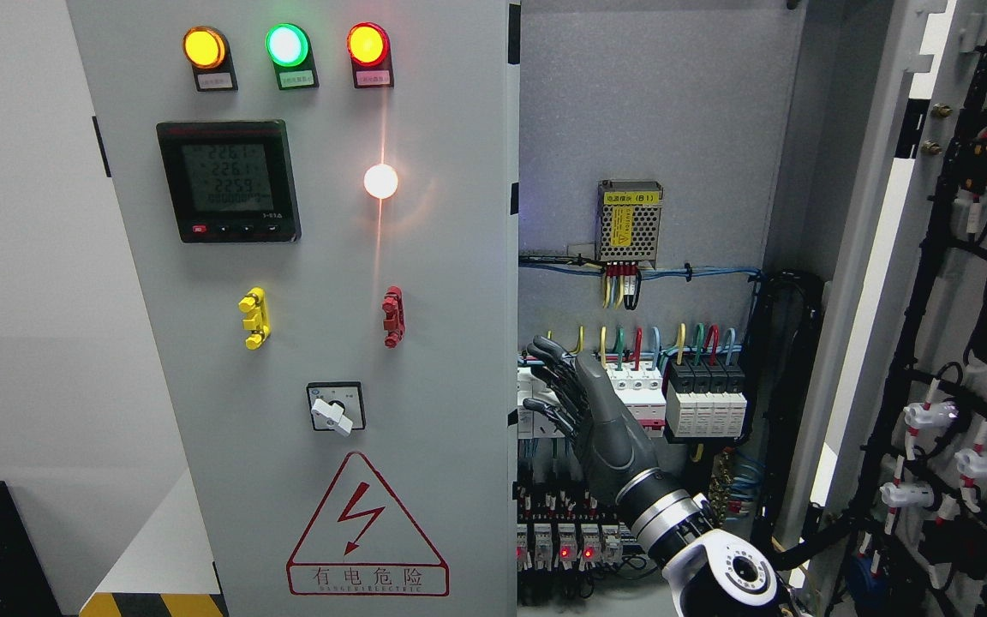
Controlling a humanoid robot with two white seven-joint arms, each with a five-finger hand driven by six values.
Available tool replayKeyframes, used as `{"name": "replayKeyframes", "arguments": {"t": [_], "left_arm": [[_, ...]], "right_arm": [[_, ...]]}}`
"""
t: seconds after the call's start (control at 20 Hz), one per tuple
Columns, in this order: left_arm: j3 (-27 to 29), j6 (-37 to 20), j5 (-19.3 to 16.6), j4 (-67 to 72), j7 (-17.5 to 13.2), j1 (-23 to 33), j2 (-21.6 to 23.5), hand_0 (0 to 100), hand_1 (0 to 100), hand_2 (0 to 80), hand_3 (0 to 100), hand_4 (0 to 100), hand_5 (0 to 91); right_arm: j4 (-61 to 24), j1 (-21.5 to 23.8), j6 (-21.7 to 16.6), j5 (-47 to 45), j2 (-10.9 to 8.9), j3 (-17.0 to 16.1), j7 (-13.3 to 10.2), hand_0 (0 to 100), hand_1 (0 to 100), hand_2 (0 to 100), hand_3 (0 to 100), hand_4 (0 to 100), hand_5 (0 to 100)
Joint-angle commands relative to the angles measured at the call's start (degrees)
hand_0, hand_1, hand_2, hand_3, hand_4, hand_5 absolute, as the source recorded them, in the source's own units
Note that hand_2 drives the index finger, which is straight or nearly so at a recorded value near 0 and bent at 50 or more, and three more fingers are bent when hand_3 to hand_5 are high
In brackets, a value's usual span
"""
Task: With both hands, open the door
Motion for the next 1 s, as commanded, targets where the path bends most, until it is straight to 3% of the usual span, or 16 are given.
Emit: {"name": "replayKeyframes", "arguments": {"t": [0.0, 0.4, 0.6, 0.95], "left_arm": [[-0.6, 0.0, -0.6, -0.1, 0.0, 0.0, 0.0, 0, 0, 0.0, 0, 0, 0.0], [-0.6, 0.0, -0.6, -0.1, 0.0, 0.0, 0.0, 0, 0, 0.0, 0, 0, 0.0], [-0.6, 0.0, -0.6, -0.1, 0.0, 0.0, 0.0, 0, 0, 0.0, 0, 0, 0.0], [-0.6, 0.0, -0.6, -0.1, 0.0, 0.0, 0.0, 0, 0, 0.0, 0, 0, 0.0]], "right_arm": [[0.2, -0.2, 0.0, -0.4, -0.62, -0.1, 1.9, 19, 0, 0, 0, 0, 0], [0.8, -0.8, 0.2, -0.6, -0.62, -0.1, 2.1, 19, 0, 0, 0, 0, 0], [1.1, -0.8, 0.2, -1.0, -0.62, -0.1, 4.1, 19, 0, 0, 0, 0, 0], [3.1, -2.0, 1.6, -1.3, -0.71, -0.1, 5.1, 19, 0, 0, 0, 0, 0]]}}
